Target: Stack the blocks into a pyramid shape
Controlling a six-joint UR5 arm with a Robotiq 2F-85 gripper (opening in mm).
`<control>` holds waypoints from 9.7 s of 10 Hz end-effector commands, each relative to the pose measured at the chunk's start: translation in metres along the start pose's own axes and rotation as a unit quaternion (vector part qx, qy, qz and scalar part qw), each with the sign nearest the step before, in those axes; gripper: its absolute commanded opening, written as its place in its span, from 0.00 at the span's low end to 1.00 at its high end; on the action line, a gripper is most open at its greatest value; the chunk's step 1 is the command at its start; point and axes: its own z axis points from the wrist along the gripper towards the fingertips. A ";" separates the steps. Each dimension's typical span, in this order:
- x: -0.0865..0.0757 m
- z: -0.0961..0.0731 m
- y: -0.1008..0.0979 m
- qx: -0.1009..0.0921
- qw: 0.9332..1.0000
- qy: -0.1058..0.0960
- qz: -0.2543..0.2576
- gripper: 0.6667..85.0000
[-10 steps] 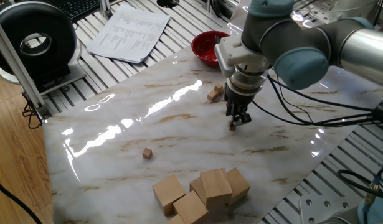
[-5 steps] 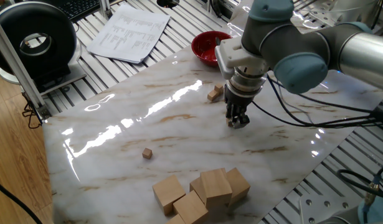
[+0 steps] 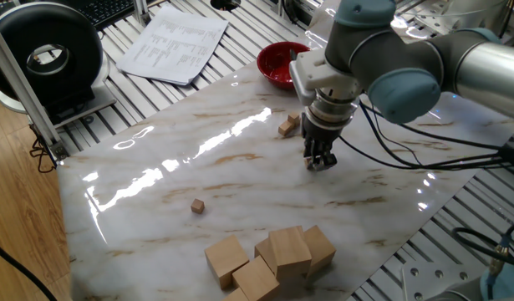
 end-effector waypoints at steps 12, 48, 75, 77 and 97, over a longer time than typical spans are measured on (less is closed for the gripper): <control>-0.004 0.000 -0.014 0.000 1.000 -0.013 -0.014 0.46; -0.009 -0.022 -0.085 0.034 0.951 -0.014 -0.305 0.18; -0.015 -0.018 -0.103 0.013 0.966 -0.016 -0.258 0.17; -0.016 -0.018 -0.104 0.010 0.966 -0.017 -0.256 0.17; -0.015 -0.019 -0.095 -0.013 0.969 -0.013 -0.245 0.17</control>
